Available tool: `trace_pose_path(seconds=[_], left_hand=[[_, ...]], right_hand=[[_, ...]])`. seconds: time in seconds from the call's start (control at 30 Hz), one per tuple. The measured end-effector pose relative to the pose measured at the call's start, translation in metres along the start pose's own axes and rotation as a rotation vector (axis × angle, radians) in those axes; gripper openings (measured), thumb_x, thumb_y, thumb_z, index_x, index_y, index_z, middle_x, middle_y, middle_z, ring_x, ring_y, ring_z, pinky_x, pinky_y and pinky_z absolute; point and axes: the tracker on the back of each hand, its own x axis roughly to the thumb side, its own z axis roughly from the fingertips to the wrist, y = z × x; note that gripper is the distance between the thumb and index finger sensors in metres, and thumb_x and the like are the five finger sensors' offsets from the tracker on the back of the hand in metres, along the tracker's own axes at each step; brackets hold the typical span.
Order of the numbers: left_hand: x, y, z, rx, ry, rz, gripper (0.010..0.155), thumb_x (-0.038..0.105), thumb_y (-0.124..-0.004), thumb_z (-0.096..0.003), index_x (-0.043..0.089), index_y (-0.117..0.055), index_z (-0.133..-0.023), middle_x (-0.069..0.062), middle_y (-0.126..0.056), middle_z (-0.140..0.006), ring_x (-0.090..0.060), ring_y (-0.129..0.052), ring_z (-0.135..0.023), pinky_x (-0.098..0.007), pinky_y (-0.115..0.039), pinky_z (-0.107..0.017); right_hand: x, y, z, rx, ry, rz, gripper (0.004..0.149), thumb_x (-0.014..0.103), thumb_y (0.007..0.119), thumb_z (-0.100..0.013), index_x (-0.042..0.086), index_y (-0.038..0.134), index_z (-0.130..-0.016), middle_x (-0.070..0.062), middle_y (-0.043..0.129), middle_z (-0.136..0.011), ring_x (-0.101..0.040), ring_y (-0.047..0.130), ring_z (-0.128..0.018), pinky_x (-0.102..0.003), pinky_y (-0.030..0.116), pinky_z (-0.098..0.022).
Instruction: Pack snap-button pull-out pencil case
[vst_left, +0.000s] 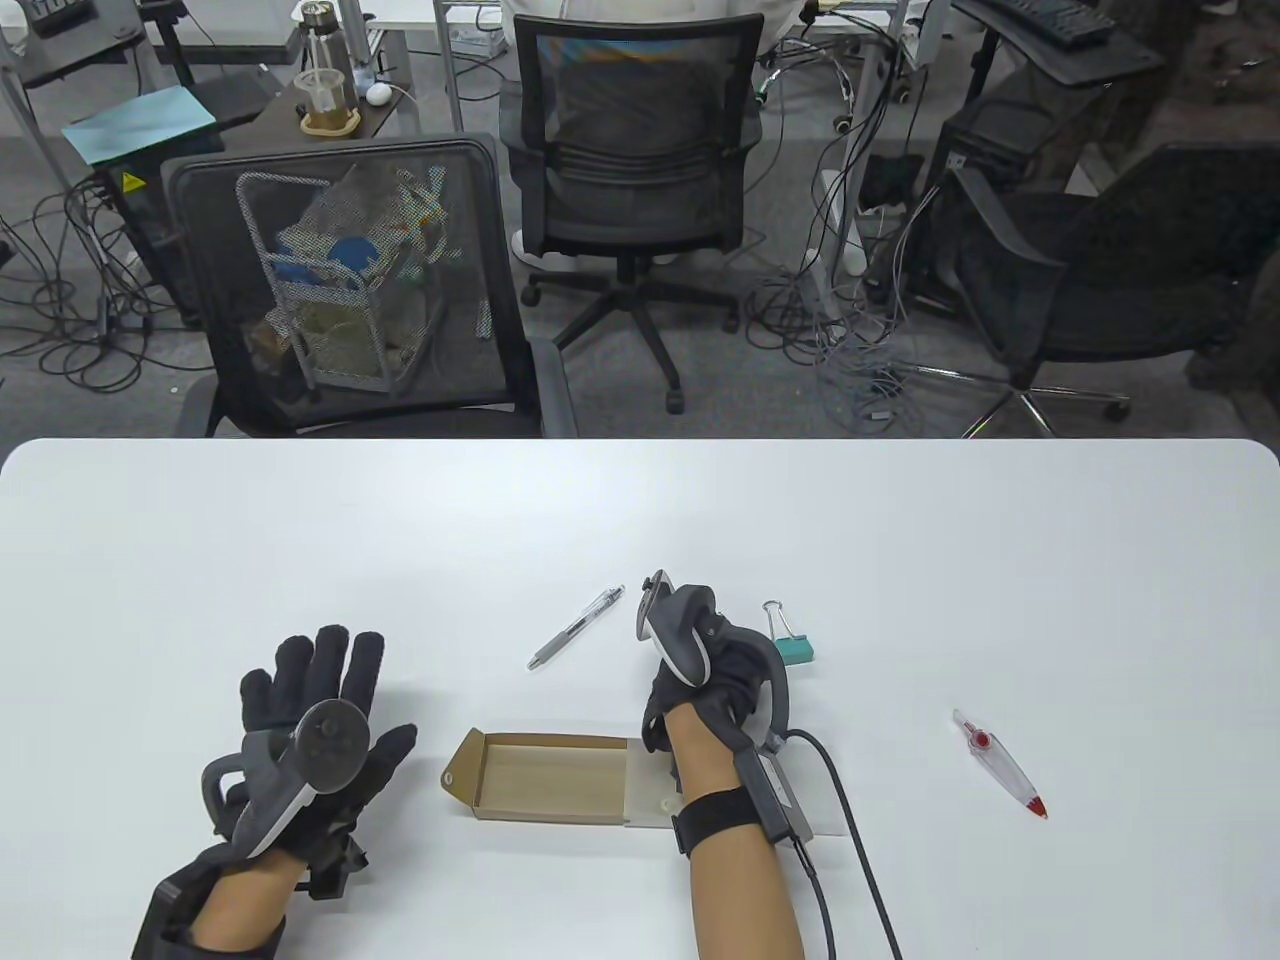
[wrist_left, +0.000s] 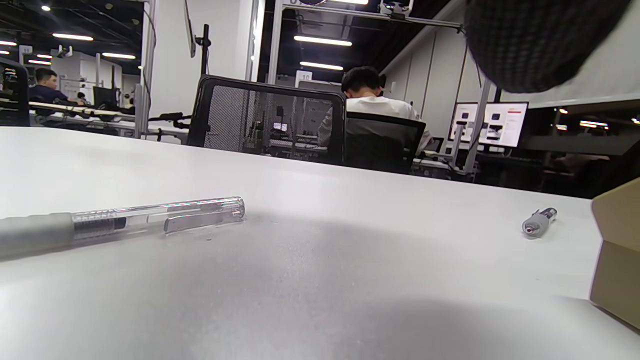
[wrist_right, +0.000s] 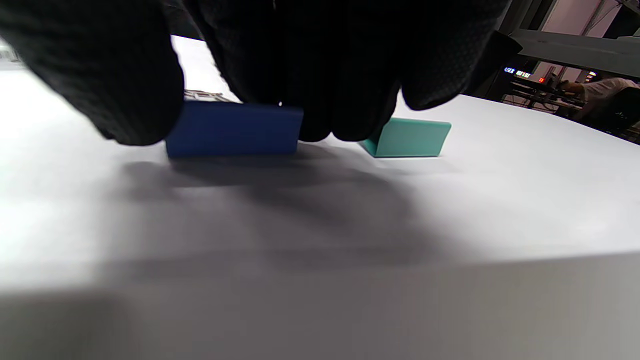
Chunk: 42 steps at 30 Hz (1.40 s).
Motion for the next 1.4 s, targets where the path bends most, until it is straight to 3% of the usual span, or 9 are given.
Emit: trace_pose_path(seconds=[0.13, 0.3, 0.53, 0.8, 0.93, 1.07, 1.23, 1.4], left_hand=[[-0.001, 0.000, 0.000, 0.000, 0.004, 0.002, 0.097, 0.067, -0.080, -0.0326, 0.049, -0.024, -0.110, 0.011, -0.023, -0.124, -0.030, -0.023, -0.122, -0.063, -0.021, -0.086], [-0.002, 0.001, 0.000, 0.002, 0.007, 0.008, 0.097, 0.067, -0.080, -0.0328, 0.049, -0.024, -0.110, 0.011, -0.023, -0.124, -0.030, -0.022, -0.122, -0.063, -0.021, -0.086], [-0.004, 0.000, -0.002, -0.008, 0.020, -0.001, 0.097, 0.067, -0.080, -0.0327, 0.049, -0.024, -0.110, 0.011, -0.022, -0.124, -0.029, -0.021, -0.122, -0.063, -0.020, -0.086], [-0.004, 0.001, -0.001, -0.003, 0.027, -0.016, 0.097, 0.067, -0.080, -0.0328, 0.049, -0.024, -0.110, 0.011, -0.022, -0.124, -0.029, -0.021, -0.122, -0.063, -0.020, -0.086], [-0.004, 0.002, 0.000, 0.002, 0.028, -0.020, 0.096, 0.068, -0.079, -0.0327, 0.049, -0.025, -0.110, 0.011, -0.022, -0.124, -0.029, -0.021, -0.122, -0.063, -0.020, -0.086], [0.001, 0.013, 0.006, 0.072, -0.006, 0.015, 0.093, 0.067, -0.078, -0.0332, 0.048, -0.029, -0.110, 0.011, -0.026, -0.124, -0.030, -0.024, -0.122, -0.064, -0.021, -0.086], [0.033, 0.024, 0.024, 0.139, -0.168, 0.022, 0.089, 0.067, -0.078, -0.0334, 0.048, -0.038, -0.110, 0.013, -0.035, -0.123, -0.030, -0.034, -0.121, -0.065, -0.026, -0.085], [0.080, 0.013, 0.038, 0.013, -0.341, -0.002, 0.077, 0.063, -0.081, -0.0342, 0.047, -0.056, -0.106, 0.016, -0.058, -0.118, -0.028, -0.049, -0.120, -0.065, -0.028, -0.084]], right_hand=[[-0.002, -0.003, 0.002, -0.046, -0.037, -0.026, 0.069, 0.063, 0.083, -0.034, 0.035, 0.072, -0.096, 0.008, 0.084, -0.098, -0.021, 0.087, -0.086, -0.045, 0.072, -0.068], [-0.013, -0.016, 0.021, -0.150, -0.182, -0.134, 0.068, 0.062, 0.079, -0.036, 0.036, 0.068, -0.098, 0.008, 0.078, -0.102, -0.023, 0.082, -0.090, -0.046, 0.069, -0.070], [-0.034, -0.023, 0.058, -0.272, -0.540, -0.301, 0.066, 0.061, 0.078, -0.037, 0.040, 0.067, -0.099, 0.010, 0.073, -0.106, -0.021, 0.076, -0.096, -0.046, 0.066, -0.073], [-0.042, 0.004, 0.103, -0.286, -0.922, -0.265, 0.066, 0.059, 0.080, -0.037, 0.039, 0.067, -0.098, 0.011, 0.073, -0.106, -0.022, 0.077, -0.095, -0.046, 0.069, -0.072], [-0.040, 0.010, 0.114, -0.310, -0.972, -0.201, 0.066, 0.059, 0.081, -0.036, 0.040, 0.068, -0.098, 0.011, 0.074, -0.106, -0.021, 0.078, -0.095, -0.046, 0.070, -0.072], [-0.040, 0.011, 0.115, -0.316, -0.981, -0.201, 0.066, 0.059, 0.081, -0.036, 0.039, 0.068, -0.098, 0.011, 0.074, -0.106, -0.021, 0.078, -0.095, -0.046, 0.070, -0.072], [-0.039, 0.011, 0.117, -0.314, -0.998, -0.213, 0.066, 0.058, 0.082, -0.036, 0.039, 0.068, -0.098, 0.011, 0.074, -0.106, -0.021, 0.078, -0.095, -0.046, 0.070, -0.072], [-0.037, 0.011, 0.122, -0.325, -1.017, -0.202, 0.066, 0.058, 0.082, -0.036, 0.040, 0.068, -0.098, 0.012, 0.074, -0.106, -0.021, 0.078, -0.095, -0.046, 0.070, -0.072]])
